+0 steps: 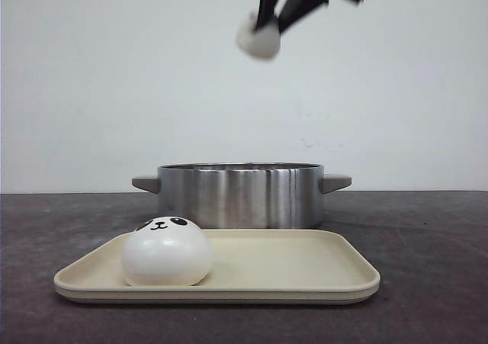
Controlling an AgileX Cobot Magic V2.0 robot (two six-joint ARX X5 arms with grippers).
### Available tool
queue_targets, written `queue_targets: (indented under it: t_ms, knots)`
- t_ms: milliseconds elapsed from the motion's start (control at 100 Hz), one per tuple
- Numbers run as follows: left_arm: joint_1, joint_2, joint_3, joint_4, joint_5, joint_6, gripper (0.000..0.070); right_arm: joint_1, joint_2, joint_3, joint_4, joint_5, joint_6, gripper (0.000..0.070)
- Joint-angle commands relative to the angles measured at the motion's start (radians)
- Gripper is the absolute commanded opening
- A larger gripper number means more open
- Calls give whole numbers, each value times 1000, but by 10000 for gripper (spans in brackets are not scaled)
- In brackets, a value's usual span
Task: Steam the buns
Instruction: 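Carry the bun with the right gripper into the pot and lower it, then open the right gripper and raise it away from the pot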
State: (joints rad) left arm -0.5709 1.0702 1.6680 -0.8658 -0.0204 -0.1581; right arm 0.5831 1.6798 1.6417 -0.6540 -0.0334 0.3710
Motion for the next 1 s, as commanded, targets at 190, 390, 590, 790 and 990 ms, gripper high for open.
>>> queue_targets:
  t_ms: [190,390,590,790,990]
  knots:
    - [-8,11,21,14,2,15,472,-55,249,29,16,-13,-20,5]
    - [-7,15,21,-5,2,15,471,-60,367,29,29,-19,-20,5]
    - [-8,21,21,-10,2,15,471,-54,387,29,64,43,-19,320]
    - [-8,28,21,-10,2,16,472,-49,386,46,55,107,-21,530]
    - [-8,38,21,-28,2,23,471,-48,383,106,5,111,-52,528]
